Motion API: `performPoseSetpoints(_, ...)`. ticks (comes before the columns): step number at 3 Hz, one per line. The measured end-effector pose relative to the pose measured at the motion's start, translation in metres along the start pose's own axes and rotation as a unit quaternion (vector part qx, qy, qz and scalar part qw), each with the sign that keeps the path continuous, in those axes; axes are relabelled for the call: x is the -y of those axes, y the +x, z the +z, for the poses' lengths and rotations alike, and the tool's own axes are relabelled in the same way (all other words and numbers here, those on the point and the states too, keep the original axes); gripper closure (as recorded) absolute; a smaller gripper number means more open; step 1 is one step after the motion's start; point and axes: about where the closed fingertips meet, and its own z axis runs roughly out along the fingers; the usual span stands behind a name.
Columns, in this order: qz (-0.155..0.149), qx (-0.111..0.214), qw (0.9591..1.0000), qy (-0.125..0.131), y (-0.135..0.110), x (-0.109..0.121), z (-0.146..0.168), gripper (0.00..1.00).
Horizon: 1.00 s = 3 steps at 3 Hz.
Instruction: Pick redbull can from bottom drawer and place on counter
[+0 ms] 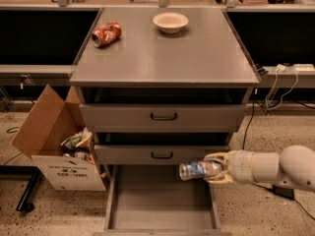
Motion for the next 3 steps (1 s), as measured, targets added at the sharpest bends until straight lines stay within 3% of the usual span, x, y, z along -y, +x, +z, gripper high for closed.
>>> performPoseSetpoints(1, -0.004, -0.011, 0.9986, 0.051, -0.036, 0.050, -0.049, 1.00)
performPoseSetpoints(2, -0.013, -0.022, 0.9948, 0.099, -0.072, 0.105, -0.102, 1.00)
performPoseSetpoints(3, -0.013, -0.022, 0.9948, 0.099, -0.072, 0.105, -0.102, 1.00)
